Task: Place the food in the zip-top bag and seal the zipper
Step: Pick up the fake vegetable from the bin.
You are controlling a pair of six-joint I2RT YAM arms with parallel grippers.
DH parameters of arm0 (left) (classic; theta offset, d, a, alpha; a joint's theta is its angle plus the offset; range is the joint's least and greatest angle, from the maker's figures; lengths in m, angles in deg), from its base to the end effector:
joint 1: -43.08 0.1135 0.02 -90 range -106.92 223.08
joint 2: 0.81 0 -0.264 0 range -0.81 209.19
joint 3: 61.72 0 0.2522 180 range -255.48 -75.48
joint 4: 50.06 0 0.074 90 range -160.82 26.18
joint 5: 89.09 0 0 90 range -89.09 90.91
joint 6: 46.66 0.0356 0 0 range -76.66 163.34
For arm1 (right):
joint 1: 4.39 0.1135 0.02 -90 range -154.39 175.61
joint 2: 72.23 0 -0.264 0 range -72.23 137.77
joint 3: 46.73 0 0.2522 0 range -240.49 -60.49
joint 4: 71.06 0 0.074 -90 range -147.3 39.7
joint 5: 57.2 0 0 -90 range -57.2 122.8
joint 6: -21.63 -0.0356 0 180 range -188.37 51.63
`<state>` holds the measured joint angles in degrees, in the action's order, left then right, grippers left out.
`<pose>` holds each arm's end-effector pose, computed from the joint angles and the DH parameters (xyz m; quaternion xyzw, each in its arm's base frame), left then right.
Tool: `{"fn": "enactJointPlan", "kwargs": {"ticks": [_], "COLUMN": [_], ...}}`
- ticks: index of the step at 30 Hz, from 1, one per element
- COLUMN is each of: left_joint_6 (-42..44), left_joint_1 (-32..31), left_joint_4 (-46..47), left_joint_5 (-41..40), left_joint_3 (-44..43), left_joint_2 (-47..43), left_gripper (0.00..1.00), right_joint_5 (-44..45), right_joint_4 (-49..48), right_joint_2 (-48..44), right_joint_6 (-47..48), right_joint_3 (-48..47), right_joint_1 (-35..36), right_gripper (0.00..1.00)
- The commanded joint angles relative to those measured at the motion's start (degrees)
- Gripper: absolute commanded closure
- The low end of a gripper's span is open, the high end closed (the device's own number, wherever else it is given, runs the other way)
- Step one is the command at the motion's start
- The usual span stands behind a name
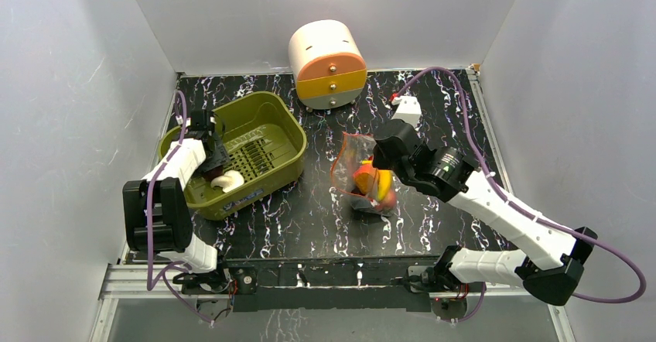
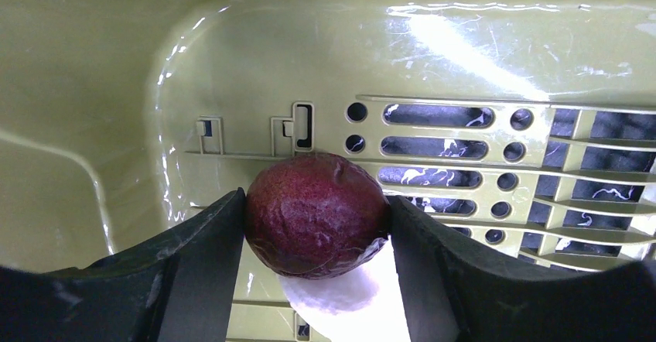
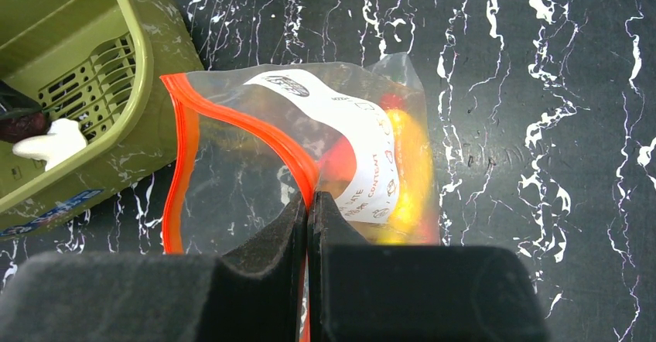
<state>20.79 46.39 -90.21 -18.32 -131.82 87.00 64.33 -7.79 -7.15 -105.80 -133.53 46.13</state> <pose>0.3062 0.0295 0.2095 -0.2571 0.9131 0.1126 0.2959 0.1550 0.1589 0.3770 0.0107 0.8846 0.0959 0.4562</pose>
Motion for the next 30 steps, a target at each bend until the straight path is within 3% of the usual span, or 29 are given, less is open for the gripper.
{"fn": "enactJointPlan", "kwargs": {"ticks": [1, 8, 21, 30], "left_joint_6": [0.93, 1.07, 0.73, 2.44], "left_joint_1": [0.28, 0.29, 0.26, -1.06], "left_joint_4": [-0.33, -2.58, -8.31, -1.84], "left_joint_5": [1.66, 2.0, 3.46, 8.61], "left_joint_3": [-1.03, -2.9, -5.91, -3.07], "left_joint_2": [-0.21, -2.62, -12.21, -25.49], "left_gripper": [0.43, 0.56, 0.58, 0.59], "right_joint_5": [1.03, 1.13, -2.23, -3.48], "right_joint_4": [-2.32, -2.36, -2.67, -7.75], "right_joint_2": [-2.13, -2.61, -2.81, -5.43], "right_joint_6": [-0.71, -1.0, -3.65, -4.48], "right_joint_3": [-0.46, -0.43, -1.95, 2.2], "right_joint_1": [0.09, 0.07, 0.08, 0.1], "right_gripper": [1.0, 1.0, 1.0, 1.0]}}
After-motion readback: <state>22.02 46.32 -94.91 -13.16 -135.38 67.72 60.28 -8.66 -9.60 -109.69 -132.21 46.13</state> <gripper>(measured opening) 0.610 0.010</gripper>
